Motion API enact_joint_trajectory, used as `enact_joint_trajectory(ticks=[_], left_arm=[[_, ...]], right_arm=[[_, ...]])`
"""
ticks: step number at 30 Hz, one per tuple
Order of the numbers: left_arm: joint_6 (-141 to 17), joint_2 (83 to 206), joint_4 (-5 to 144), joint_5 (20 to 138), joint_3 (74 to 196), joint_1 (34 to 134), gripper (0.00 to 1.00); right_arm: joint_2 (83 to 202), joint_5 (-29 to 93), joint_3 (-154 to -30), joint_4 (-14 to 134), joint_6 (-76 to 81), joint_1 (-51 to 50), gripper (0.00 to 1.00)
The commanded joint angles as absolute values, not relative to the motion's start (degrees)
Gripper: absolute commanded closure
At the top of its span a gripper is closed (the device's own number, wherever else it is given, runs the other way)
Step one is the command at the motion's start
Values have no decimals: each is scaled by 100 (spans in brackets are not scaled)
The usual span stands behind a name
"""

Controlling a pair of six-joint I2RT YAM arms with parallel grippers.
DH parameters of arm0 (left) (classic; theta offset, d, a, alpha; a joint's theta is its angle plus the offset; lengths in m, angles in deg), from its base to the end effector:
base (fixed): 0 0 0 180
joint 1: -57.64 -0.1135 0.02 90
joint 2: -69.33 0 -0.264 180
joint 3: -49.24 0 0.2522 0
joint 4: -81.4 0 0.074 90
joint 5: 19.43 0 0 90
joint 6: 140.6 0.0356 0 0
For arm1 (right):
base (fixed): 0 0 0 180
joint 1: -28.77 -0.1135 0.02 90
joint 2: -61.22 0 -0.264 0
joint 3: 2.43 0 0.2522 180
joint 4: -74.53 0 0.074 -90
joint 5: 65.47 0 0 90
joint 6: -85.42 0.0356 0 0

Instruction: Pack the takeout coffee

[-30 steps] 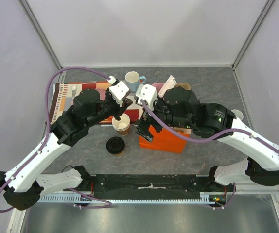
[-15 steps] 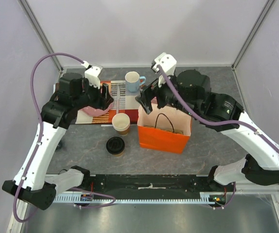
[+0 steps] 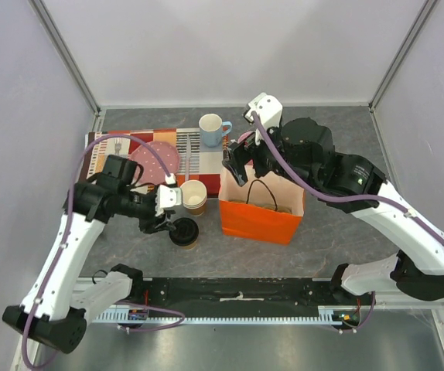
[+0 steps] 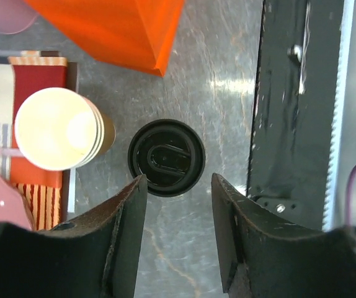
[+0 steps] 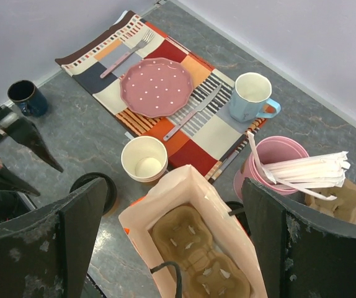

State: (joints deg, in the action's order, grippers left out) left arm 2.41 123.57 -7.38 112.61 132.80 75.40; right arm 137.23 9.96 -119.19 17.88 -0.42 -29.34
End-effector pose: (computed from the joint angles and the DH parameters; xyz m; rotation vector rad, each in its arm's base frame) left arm 0.1229 -0.0644 0.3647 1.5584 1.7693 -0.6649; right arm 0.1405 0.2088 0.5046 -0.6848 1.7418 0.5233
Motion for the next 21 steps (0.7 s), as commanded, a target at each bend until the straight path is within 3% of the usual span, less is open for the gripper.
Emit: enact_joint_trajectory(ticks=[1, 6, 21], left_arm=[[2768, 12707, -1946, 11479, 12735, 7583, 48], [3649, 13033, -2034, 11144, 12479, 7610, 48], [1638, 12911, -910, 10591, 11600, 8902, 54]], right_arm=[[13374, 1003, -11735, 1920, -80, -2907, 2], [13198, 897, -11454, 1937, -116, -2906, 2], [13031, 853, -11120, 1946, -10, -2907, 2]])
